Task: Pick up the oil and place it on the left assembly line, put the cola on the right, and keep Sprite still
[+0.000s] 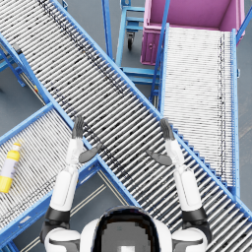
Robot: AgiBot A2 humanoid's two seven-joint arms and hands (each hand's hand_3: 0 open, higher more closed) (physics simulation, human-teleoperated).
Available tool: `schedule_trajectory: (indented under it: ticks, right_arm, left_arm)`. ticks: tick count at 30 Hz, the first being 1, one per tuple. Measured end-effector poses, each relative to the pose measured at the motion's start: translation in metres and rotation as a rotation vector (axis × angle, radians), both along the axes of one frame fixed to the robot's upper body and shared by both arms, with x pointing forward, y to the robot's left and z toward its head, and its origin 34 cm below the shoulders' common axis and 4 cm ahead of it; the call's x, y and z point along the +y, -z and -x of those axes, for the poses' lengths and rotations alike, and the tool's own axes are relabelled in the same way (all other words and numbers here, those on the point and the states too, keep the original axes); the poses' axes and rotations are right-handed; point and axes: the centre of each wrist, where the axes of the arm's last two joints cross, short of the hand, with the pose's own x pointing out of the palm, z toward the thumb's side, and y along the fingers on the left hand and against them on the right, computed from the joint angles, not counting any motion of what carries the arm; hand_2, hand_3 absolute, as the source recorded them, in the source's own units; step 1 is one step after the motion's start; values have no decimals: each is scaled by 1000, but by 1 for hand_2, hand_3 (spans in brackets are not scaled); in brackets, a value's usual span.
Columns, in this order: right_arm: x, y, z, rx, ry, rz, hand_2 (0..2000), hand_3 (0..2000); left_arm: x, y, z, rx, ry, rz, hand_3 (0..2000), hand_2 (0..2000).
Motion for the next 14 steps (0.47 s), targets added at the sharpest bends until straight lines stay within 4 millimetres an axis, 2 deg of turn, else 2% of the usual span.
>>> schedule_trajectory:
  ticks: [14]
  right_arm:
    - [0,1,0,7,-7,1,0,0]
  left_arm:
    - [0,1,0,7,3,6,0,0]
